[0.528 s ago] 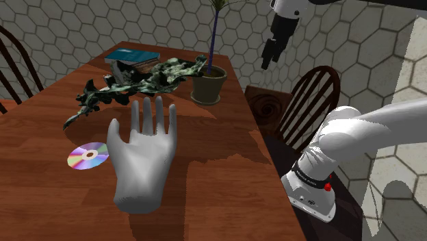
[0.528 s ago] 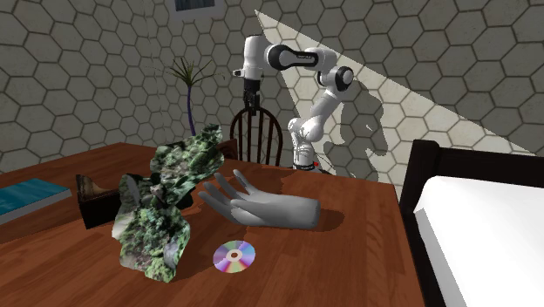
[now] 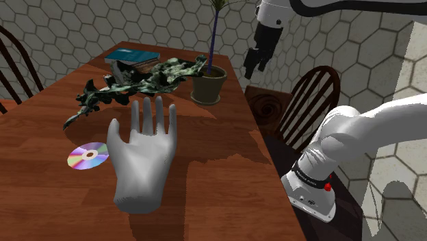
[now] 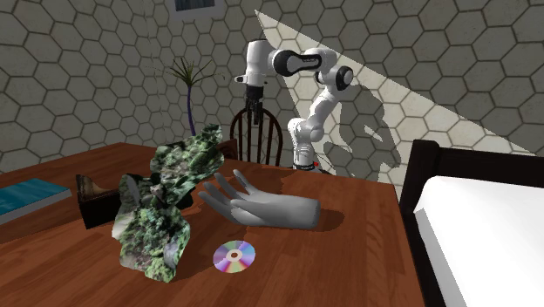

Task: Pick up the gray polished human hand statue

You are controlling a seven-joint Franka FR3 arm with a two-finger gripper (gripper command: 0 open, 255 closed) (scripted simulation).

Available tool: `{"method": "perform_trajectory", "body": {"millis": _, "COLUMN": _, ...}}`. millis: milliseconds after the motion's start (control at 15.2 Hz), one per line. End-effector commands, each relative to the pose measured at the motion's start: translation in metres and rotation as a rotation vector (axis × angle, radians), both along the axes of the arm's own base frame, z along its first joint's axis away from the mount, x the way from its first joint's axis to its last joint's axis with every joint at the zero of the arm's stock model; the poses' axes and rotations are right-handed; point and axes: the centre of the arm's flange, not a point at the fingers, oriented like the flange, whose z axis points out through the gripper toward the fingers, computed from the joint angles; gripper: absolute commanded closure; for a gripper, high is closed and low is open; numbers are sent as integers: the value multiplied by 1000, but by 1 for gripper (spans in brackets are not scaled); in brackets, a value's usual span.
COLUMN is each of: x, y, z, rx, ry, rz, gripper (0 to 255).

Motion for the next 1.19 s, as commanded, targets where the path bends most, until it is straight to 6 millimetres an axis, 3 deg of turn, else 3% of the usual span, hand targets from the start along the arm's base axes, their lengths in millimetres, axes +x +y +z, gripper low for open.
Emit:
{"method": "perform_trajectory", "body": {"millis": 0, "x": 5, "y": 20, "z": -8, "rx": 9, "ry": -7, "rz": -15, "gripper": 0}}
{"method": "perform_trajectory", "body": {"millis": 1122, "x": 65, "y": 217, "z": -71, "rx": 74, "ry": -58, "rz": -125, "gripper": 0}}
